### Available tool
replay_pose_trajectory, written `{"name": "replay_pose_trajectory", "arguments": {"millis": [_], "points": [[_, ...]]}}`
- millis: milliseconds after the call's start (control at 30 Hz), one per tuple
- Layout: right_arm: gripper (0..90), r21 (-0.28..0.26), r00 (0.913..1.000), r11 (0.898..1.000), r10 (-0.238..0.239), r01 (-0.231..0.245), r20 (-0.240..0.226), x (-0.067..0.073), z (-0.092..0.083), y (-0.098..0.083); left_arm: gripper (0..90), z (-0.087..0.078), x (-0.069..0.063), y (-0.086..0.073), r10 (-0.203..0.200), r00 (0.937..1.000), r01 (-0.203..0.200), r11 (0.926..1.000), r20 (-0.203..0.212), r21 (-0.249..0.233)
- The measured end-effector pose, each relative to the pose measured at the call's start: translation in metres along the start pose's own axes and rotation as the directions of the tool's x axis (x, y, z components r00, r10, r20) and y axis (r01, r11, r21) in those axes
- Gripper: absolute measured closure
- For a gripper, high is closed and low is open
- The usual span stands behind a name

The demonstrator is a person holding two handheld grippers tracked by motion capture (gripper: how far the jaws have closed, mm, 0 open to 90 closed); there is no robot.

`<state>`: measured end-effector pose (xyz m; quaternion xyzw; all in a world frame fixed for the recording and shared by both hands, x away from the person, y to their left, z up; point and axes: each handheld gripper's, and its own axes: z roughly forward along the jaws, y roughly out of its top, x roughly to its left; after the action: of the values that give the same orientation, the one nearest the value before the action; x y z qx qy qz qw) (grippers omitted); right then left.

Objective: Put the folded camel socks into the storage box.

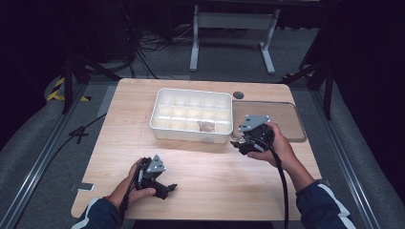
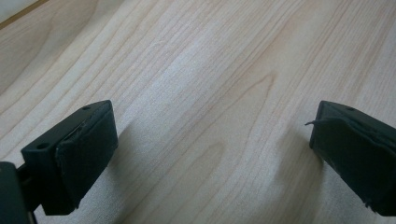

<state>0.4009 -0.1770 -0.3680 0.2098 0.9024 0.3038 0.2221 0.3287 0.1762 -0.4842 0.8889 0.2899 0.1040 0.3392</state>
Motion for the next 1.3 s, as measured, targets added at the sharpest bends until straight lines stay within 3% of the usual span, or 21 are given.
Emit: {"name": "replay_pose_trajectory", "arguments": {"millis": [400, 667, 733, 833, 900, 1300], "points": [[28.6, 0.017, 0.9986, 0.999, 0.033, -0.034, 0.041, 0.004, -0.002, -0.025, 1.1, 0.0, 0.0, 0.0, 0.0, 1.0, 0.0, 1.0, -0.001, 0.0], [24.9, 0.029, 0.998, 0.998, 0.047, -0.048, 0.042, 0.011, -0.002, -0.046, 1.1, 0.0, 0.0, 0.0, 0.0, 1.0, 0.0, 1.0, -0.001, 0.0], [25.3, 0.036, 0.997, 0.998, 0.051, -0.053, 0.059, 0.013, -0.001, -0.053, 1.1, 0.0, 0.0, 0.0, 0.0, 1.0, 0.0, 1.0, 0.0, 0.0], [24.9, 0.061, 0.9976, 0.997, 0.052, -0.055, 0.046, 0.015, -0.001, -0.061, 1.1, 0.0, 0.0, 0.0, 0.001, 1.0, -0.001, 1.0, 0.0, -0.001], [23.8, 0.078, 0.9964, 0.995, 0.048, -0.054, 0.069, 0.018, -0.002, -0.069, 1.1, 0.0, 0.0, 0.0, 0.001, 1.0, -0.001, 1.0, 0.0, -0.001], [23.7, 0.064, 0.9947, 0.995, 0.066, -0.071, 0.079, 0.023, -0.012, -0.103, 0.8, 0.0, 0.0, 0.0, 0.001, 1.0, -0.001, 1.0, 0.002, 0.0]]}}
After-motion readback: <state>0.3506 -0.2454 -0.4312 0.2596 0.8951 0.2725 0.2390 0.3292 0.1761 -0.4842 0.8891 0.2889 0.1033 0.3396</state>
